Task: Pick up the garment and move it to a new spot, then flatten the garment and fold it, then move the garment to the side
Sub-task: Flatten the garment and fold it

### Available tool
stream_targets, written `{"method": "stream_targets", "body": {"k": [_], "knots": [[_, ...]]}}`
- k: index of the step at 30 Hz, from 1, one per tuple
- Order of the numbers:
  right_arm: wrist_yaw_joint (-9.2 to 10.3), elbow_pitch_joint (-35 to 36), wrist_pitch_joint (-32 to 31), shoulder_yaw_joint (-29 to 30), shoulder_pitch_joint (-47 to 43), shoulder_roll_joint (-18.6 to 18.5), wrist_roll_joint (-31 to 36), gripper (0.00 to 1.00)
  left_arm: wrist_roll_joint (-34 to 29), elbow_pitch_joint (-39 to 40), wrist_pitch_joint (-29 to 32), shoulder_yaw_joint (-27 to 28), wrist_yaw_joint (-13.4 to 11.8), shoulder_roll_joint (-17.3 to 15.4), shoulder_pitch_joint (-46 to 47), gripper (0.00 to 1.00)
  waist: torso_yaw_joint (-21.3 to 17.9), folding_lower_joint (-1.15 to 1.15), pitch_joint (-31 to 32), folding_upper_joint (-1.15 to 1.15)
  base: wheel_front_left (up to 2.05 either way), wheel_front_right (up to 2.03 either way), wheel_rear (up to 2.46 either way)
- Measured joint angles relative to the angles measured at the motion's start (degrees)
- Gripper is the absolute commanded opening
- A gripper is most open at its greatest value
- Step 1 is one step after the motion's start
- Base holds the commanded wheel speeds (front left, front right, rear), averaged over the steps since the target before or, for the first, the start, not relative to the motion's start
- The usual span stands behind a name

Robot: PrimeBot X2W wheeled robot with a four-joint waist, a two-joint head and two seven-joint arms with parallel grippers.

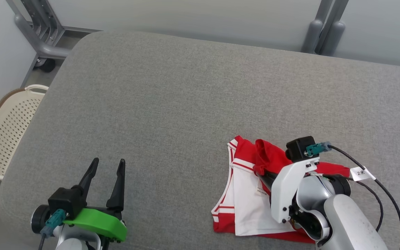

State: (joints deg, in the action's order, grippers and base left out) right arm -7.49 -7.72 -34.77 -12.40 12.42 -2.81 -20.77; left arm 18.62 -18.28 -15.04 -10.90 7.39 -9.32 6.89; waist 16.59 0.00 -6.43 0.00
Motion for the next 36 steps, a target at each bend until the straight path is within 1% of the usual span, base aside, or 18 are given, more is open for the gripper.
{"method": "stream_targets", "body": {"k": [12, 19, 20, 21, 25, 30, 32, 36], "knots": [[0.0, -7.69, 3.5, -3.25, 3.44, -0.02, -2.14, 0.0, 0.01, 0.15, 0.0, -0.08, 0.0, 0.53, 0.53, 1.0, 0.78, 0.0, -0.64, 0.0, 0.0, 0.0, 0.0], [0.0, -11.2, 5.59, -3.78, 5.11, -0.01, -2.77, 0.0, 0.01, 0.08, 0.0, -0.29, 0.0, 0.6, 0.55, 1.0, 0.8, 0.0, -0.66, 0.0, 0.0, 0.0, 0.0], [0.0, -11.62, 5.95, -3.82, 5.34, 0.0, -2.87, 0.49, 0.01, 0.02, 0.0, -0.32, 0.0, 0.62, 0.55, 1.0, 0.78, 0.0, -0.64, 0.0, 0.0, 0.0, 0.0], [0.0, -11.91, 6.41, -3.71, 5.57, 0.0, -3.45, 1.0, 0.01, -0.02, 0.01, -0.36, 0.0, 0.62, 0.54, 1.0, 0.75, 0.0, -0.62, 0.0, 0.0, 0.0, 0.0], [0.0, -12.1, 8.38, -3.46, 5.99, 0.0, -6.16, 1.0, 0.01, -0.14, 0.0, -0.45, 0.0, 0.62, 0.54, 1.0, 0.64, 0.0, -0.42, 0.0, 0.0, 0.0, 0.0], [0.0, -8.76, 11.57, -1.14, 6.78, 0.03, -9.89, 1.0, 0.02, -0.23, 0.01, -0.24, 0.0, 0.62, 0.46, 1.0, 0.11, 0.0, 0.05, 0.0, 0.0, 0.0, 0.0], [0.0, -7.01, 12.79, 0.99, 6.77, 0.01, -9.14, 1.0, 0.01, -0.24, 0.0, -0.13, 0.0, 0.59, 0.37, 1.0, -0.15, 0.0, 0.31, 0.0, 0.0, 0.0, 0.0], [0.0, -2.93, 13.12, 5.65, 5.03, 0.01, -3.72, 1.0, 0.0, 0.15, 0.0, -0.12, 0.0, 0.45, 0.07, 1.0, -0.75, 0.0, 0.92, 0.0, 0.0, 0.0, 0.0]]}}
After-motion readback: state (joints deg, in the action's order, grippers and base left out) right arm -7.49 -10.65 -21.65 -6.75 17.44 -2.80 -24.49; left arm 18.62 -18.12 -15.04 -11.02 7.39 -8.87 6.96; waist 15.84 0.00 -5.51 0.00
